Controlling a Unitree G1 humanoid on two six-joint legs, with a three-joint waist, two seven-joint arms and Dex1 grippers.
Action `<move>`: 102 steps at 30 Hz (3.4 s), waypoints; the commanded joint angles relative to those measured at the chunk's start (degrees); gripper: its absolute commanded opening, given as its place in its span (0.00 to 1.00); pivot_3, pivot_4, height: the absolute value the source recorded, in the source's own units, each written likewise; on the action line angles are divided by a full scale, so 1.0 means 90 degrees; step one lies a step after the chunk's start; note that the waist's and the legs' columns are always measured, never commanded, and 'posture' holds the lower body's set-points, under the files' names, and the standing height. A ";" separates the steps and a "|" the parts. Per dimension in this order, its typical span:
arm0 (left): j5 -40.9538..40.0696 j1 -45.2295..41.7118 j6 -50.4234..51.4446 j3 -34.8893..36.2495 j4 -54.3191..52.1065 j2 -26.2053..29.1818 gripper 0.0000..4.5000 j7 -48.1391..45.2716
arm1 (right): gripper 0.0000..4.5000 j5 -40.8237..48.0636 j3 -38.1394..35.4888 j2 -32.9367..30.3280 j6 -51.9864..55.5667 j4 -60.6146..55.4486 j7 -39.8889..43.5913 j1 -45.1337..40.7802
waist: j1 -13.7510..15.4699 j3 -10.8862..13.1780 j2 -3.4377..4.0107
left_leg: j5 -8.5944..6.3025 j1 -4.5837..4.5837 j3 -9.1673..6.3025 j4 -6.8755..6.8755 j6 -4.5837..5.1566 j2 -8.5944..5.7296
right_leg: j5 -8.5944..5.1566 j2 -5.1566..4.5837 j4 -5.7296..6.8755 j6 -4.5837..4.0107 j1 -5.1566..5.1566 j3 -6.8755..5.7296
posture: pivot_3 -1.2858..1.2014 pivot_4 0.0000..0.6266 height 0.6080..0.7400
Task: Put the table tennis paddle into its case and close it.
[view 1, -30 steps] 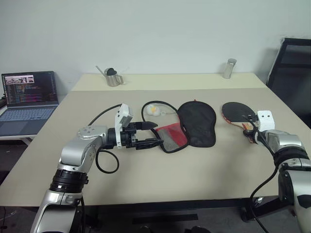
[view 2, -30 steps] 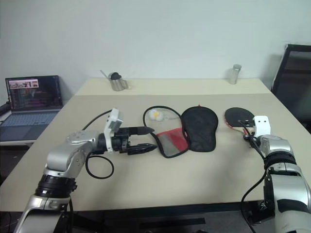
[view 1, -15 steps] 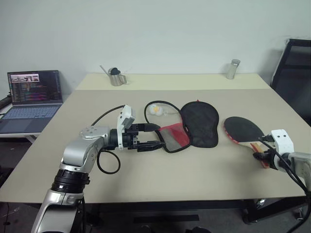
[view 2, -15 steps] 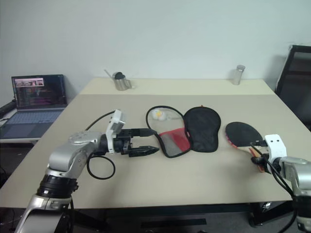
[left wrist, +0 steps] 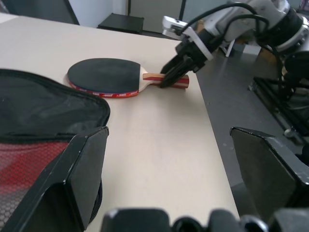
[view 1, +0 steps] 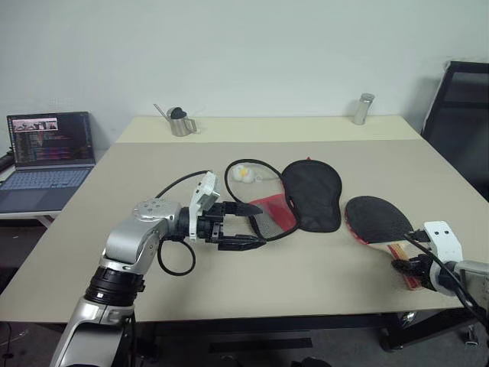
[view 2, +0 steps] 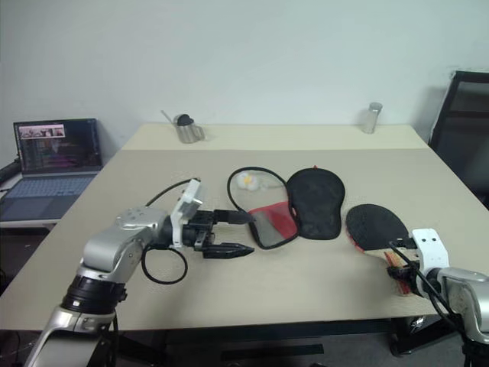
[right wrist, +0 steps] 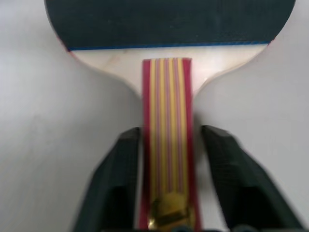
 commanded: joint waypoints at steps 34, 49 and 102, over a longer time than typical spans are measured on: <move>-0.0163 0.0762 -0.0166 0.0480 -0.0729 0.0527 0.98 0.0479 | 0.24 0.0065 0.0037 -0.0152 -0.0887 0.1265 -0.0560 -0.2286 | -0.0045 0.0001 0.0001 | -0.0001 -0.0002 0.0017 -0.0002 0.0002 -0.0001 | 0.0009 0.0001 -0.0005 0.0008 -0.0008 0.0007 | 0.52 0.24 1.00; -0.0108 0.0777 -0.0193 0.0320 -0.0792 0.0385 0.98 0.0569 | 0.24 -0.0479 0.0977 0.2628 -0.1945 0.2501 -0.1984 -0.3714 | -0.0048 0.0001 0.0002 | -0.0001 -0.0004 0.0014 -0.0002 0.0002 0.0002 | 0.0012 0.0007 0.0000 0.0004 -0.0011 0.0024 | 0.52 0.24 1.00; 0.1951 -0.0597 -0.2028 0.0172 0.3017 0.0520 0.98 0.1505 | 1.00 0.1592 0.1341 -0.0112 -0.1501 -0.0597 0.1503 -0.3299 | -0.0024 0.0002 0.0000 | -0.0002 -0.0003 0.0010 -0.0003 0.0003 0.0005 | 0.0013 0.0004 -0.0013 0.0001 -0.0008 -0.0004 | 0.52 0.24 1.00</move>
